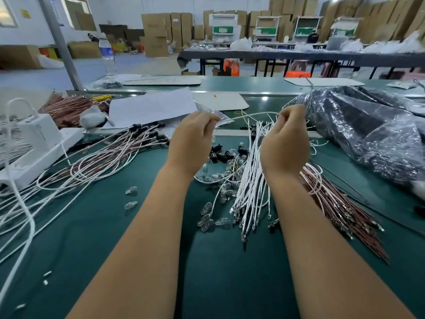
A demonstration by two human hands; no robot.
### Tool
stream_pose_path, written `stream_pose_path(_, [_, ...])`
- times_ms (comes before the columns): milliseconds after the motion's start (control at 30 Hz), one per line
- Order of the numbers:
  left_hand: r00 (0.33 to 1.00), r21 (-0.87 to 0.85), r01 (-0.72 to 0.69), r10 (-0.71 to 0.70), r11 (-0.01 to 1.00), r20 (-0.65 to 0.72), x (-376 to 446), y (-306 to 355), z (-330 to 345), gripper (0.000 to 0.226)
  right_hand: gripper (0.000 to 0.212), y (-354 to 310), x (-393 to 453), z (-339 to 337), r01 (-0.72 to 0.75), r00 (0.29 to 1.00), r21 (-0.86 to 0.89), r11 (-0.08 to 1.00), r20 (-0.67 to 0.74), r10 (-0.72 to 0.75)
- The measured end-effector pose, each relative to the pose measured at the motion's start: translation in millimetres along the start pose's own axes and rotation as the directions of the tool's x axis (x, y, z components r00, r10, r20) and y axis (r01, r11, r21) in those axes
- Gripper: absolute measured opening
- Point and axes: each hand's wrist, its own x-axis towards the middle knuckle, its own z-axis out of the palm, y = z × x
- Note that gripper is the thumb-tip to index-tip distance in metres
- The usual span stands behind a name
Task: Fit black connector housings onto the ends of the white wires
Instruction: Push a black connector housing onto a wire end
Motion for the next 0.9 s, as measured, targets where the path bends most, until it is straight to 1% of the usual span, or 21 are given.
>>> stream_pose_path(33, [0.999, -0.005, 0.039, -0.039, 0.999, 0.006, 0, -4, -2, 0.021, 0.012, 2, 2, -1, -0.033, 0.999, -0.035, 0.999, 0.001, 0.033])
stream_pose_path(67, [0.998, -0.007, 0.066, -0.066, 0.998, 0.024, 0, -8, -3, 0.02, 0.013, 5, 3, -2, -0.025, 0.999, -0.119, 0.993, 0.028, 0.029])
stream_pose_path(100, [0.996, -0.004, 0.074, -0.073, 0.997, 0.047, -1, -10, -3, 0.019, 0.019, 6, 4, -2, 0.026, 0.997, -0.233, 0.972, 0.071, -0.009])
stream_pose_path(133, [0.995, -0.001, 0.062, -0.062, 0.998, 0.074, -2, -12, -2, 0.018, 0.029, 6, 3, -2, 0.106, 0.989, -0.328, 0.939, 0.13, -0.066])
stream_pose_path(167, [0.994, -0.004, 0.041, -0.04, 0.999, 0.104, -3, -12, 0, 0.017, 0.038, 5, 1, 0, 0.208, 0.969, -0.361, 0.909, 0.2, -0.142])
stream_pose_path(200, [0.991, -0.012, 0.018, -0.016, 1.0, 0.13, -4, -11, 2, 0.016, 0.043, 2, -1, 1, 0.309, 0.934, -0.33, 0.892, 0.281, -0.22])
stream_pose_path(233, [0.989, -0.02, -0.003, 0.006, 1.0, 0.147, -4, -10, 3, 0.016, 0.042, -3, -5, 4, 0.393, 0.889, -0.269, 0.879, 0.355, -0.289])
stream_pose_path(300, [0.986, -0.008, -0.041, 0.041, 0.999, 0.16, -3, -9, 5, 0.017, 0.028, -9, -12, 9, 0.498, 0.803, -0.186, 0.847, 0.467, -0.37])
stream_pose_path(333, [0.985, 0.01, -0.049, 0.047, 0.999, 0.164, -3, -9, 6, 0.017, 0.023, -10, -14, 11, 0.52, 0.781, -0.176, 0.836, 0.495, -0.382])
stream_pose_path(367, [0.985, 0.023, -0.044, 0.04, 0.999, 0.167, -3, -11, 6, 0.016, 0.021, -10, -16, 13, 0.52, 0.777, -0.171, 0.837, 0.501, -0.381])
stream_pose_path(433, [0.989, 0.028, -0.01, 0.006, 1.0, 0.146, -4, -14, 6, 0.013, 0.018, -7, -15, 12, 0.465, 0.804, -0.144, 0.874, 0.481, -0.349])
stream_pose_path(500, [0.992, 0.007, 0.06, -0.061, 0.998, 0.114, -5, -17, 3, 0.012, 0.019, -5, -14, 11, 0.394, 0.844, -0.136, 0.909, 0.444, -0.299])
stream_pose_path(567, [0.983, -0.058, 0.152, -0.145, 0.987, 0.108, -5, -18, 0, 0.013, 0.02, -3, -12, 10, 0.344, 0.862, -0.137, 0.929, 0.438, -0.255])
stream_pose_path(667, [0.967, -0.22, 0.254, -0.239, 0.942, 0.092, -6, -16, -2, 0.013, 0.018, -4, -14, 9, 0.333, 0.836, -0.076, 0.94, 0.485, -0.257])
stream_pose_path(767, [0.956, -0.337, 0.293, -0.284, 0.895, 0.078, -8, -14, -2, 0.021, 0.017, -4, -17, 11, 0.34, 0.799, -0.063, 0.938, 0.546, -0.253])
stream_pose_path(833, [0.938, -0.391, 0.345, -0.327, 0.853, 0.116, -9, -14, -3, 0.03, 0.015, -3, -17, 13, 0.328, 0.801, -0.103, 0.939, 0.557, -0.218])
stream_pose_path(900, [0.906, -0.468, 0.423, -0.378, 0.776, 0.192, -10, -14, -3, 0.037, 0.014, -3, -19, 14, 0.308, 0.804, -0.123, 0.943, 0.564, -0.189])
